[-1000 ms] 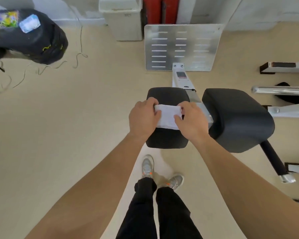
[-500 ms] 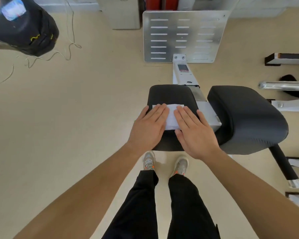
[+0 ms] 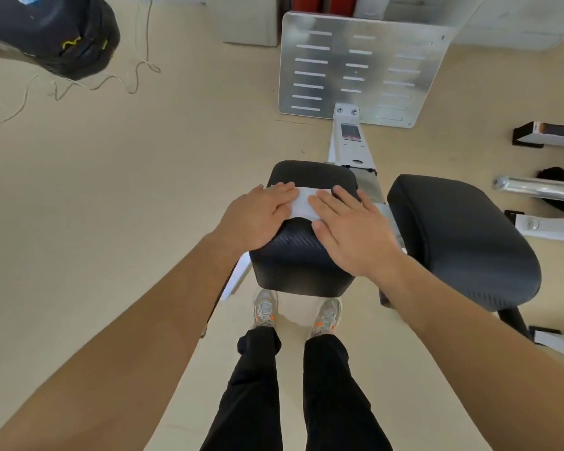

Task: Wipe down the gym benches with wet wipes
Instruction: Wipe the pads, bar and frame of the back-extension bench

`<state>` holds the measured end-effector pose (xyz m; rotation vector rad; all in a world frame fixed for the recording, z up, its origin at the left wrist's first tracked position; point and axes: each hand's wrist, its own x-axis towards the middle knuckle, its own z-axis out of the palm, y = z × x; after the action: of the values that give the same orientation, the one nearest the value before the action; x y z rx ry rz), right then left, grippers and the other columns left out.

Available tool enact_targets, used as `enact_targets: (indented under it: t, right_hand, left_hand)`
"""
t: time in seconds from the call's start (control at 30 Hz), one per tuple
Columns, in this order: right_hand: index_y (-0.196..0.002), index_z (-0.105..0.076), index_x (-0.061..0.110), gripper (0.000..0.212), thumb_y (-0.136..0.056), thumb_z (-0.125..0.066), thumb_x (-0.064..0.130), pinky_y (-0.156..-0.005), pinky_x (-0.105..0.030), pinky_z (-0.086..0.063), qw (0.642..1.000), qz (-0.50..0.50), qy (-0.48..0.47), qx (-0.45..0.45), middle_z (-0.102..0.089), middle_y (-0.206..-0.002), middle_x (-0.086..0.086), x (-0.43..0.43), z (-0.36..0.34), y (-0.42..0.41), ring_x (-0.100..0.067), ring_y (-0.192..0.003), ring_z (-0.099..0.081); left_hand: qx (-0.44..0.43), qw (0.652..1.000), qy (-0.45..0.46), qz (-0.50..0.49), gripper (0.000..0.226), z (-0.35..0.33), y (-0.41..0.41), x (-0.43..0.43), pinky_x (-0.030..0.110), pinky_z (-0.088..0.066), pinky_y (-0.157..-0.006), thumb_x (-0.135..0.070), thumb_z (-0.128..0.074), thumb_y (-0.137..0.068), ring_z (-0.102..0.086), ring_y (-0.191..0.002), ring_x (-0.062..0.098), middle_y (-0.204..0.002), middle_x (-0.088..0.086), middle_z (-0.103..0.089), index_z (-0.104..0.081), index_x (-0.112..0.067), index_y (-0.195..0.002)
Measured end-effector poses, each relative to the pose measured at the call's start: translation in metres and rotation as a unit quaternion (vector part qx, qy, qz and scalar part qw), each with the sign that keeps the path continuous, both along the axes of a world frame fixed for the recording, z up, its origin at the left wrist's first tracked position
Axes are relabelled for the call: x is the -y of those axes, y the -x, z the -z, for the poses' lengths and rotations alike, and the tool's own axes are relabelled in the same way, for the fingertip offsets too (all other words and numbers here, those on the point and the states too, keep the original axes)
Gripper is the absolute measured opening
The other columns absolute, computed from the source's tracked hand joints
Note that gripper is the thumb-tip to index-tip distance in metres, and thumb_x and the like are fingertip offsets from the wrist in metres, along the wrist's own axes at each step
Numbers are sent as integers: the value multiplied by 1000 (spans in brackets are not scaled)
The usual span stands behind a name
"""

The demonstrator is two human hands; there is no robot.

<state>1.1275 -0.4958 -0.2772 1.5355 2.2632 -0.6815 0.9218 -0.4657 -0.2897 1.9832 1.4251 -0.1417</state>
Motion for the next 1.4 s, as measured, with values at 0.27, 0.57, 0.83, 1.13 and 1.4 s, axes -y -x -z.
enact_targets:
  t: [0.27, 0.57, 0.83, 1.13, 1.4]
  right_hand:
    - [-158, -25, 24, 66, -101, -14, 55, -123, -50, -18, 1000, -17, 15, -17, -25, -165, -2, 33, -26, 8, -27, -152, -23]
    - [-160, -5, 32, 53, -108, -11, 43, -125, -49, -1, 985, 24, 172, -22, 2, -168, 11, -97, 51, 10, -17, -155, 3]
    - [-160, 2, 33, 61, -104, -10, 54, -126, -41, 5, 982, -17, 177, -63, 12, -165, 15, -48, -3, 1, -6, -153, 13]
    - [-160, -3, 34, 54, -108, -11, 42, -125, -47, 2, 985, 13, 173, -24, 4, -167, 15, -84, 31, -12, -15, -155, 7]
    - [-159, -21, 28, 54, -107, -16, 43, -125, -44, -6, 991, 17, 124, -47, -12, -168, 7, -64, 21, -40, -16, -155, -2]
  left_hand:
    - [45, 999, -22, 13, 60, -23, 26, 47, 35, -17, -123, -37, -18, -100, -30, -149, 17, -160, -1, -35, -42, -17, -152]
    - [44, 983, 172, -46, 45, 58, 11, -90, 23, -9, -119, -27, -38, -108, -22, -151, 10, -163, -10, -26, -39, -25, -153]
    - [56, 991, 119, 20, 46, 10, 30, -33, 24, -8, -123, -23, -35, -109, -15, -151, 3, -163, -16, -20, -33, -30, -155]
    - [29, 982, 182, 38, 46, 36, 7, -85, 23, -5, -121, -25, -36, -110, -13, -152, 5, -164, -13, -18, -31, -28, -155]
    - [-2, 978, 171, 118, 49, 25, -28, -81, 20, -3, -118, -24, -30, -110, -10, -153, 6, -166, -12, -13, -21, -29, -158]
